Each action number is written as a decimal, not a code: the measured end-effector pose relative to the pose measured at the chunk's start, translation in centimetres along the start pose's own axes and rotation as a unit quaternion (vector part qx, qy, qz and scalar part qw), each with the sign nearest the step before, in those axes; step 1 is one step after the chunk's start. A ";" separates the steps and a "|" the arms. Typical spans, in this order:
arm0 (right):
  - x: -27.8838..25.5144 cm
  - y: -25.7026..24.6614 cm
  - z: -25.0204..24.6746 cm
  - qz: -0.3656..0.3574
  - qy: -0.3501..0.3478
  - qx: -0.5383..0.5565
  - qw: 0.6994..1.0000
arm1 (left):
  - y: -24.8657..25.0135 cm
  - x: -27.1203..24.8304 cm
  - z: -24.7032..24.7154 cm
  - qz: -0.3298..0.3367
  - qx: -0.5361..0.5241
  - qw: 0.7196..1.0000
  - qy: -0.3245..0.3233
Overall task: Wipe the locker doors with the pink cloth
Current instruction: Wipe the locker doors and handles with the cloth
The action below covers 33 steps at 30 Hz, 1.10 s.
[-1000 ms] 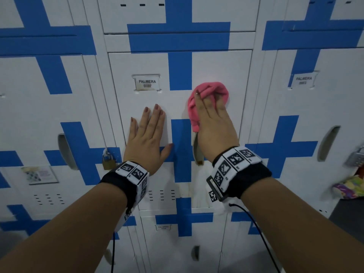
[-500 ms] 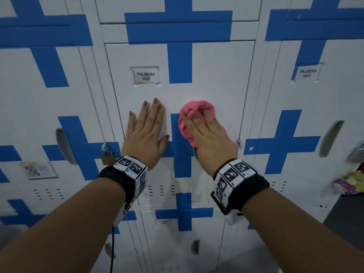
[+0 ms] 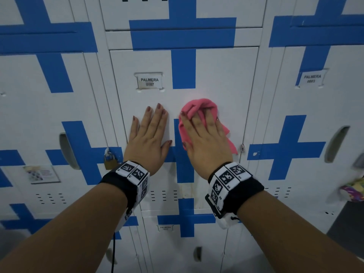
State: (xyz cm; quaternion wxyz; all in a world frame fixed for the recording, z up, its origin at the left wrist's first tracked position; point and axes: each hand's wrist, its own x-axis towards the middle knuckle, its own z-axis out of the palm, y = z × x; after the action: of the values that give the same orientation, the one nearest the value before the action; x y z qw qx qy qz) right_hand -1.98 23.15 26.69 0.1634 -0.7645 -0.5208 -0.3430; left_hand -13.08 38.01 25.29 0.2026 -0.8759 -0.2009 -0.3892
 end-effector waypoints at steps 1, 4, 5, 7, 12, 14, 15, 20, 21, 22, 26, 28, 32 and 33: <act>-0.2 -0.1 0.3 -0.007 0.000 -0.001 1.000 | 0.0 0.0 0.0 0.000 -0.001 1.000 0.001; -1.1 -0.4 1.4 -0.027 -0.004 -0.009 1.000 | 0.0 0.0 0.0 0.001 -0.003 1.000 0.003; -1.5 -0.5 1.8 -0.035 -0.006 -0.012 0.999 | 0.0 0.0 0.0 0.001 -0.002 1.000 0.003; -2.3 -0.8 2.6 -0.046 -0.016 -0.015 0.999 | 0.0 0.0 0.0 -0.001 0.003 1.000 0.001; -4.3 -1.6 3.8 -0.053 -0.037 -0.007 0.998 | 0.1 0.0 0.0 -0.004 0.001 1.000 -0.003; -4.9 -1.8 4.2 -0.052 -0.049 -0.006 0.997 | 0.1 0.0 0.0 -0.002 0.002 1.000 -0.003; -5.2 -1.8 4.4 -0.053 -0.051 -0.009 0.997 | 0.1 0.0 0.0 -0.001 0.003 1.000 -0.002; -6.5 -1.7 4.9 -0.068 -0.046 -0.008 0.997 | 0.0 0.0 0.0 0.001 0.005 1.000 0.000; -6.6 -1.7 5.0 -0.069 -0.046 -0.004 0.997 | 0.1 0.0 0.0 0.002 0.004 1.000 0.001; -6.8 -1.7 5.0 -0.070 -0.050 -0.001 0.996 | 0.1 0.0 0.0 0.003 0.004 1.000 0.001; -7.6 -1.5 5.2 -0.076 -0.099 0.021 0.992 | 0.1 0.0 0.0 0.002 0.001 1.000 0.006; -7.7 -1.4 4.8 -0.068 -0.100 0.041 0.992 | 0.1 0.0 0.0 0.002 -0.001 1.000 0.007; -5.3 -0.8 2.2 -0.022 -0.050 0.048 0.997 | 0.0 0.0 0.2 -0.002 -0.006 1.000 0.000; -4.2 -0.3 1.3 -0.011 -0.036 0.034 0.999 | 0.0 0.0 0.2 -0.003 -0.006 1.000 -0.002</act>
State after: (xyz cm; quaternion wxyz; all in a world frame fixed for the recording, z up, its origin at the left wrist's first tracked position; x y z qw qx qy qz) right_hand -2.72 21.22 22.83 0.1668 -0.7647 -0.5456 -0.2995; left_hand -12.95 38.08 25.17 0.1953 -0.8772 -0.2016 -0.3896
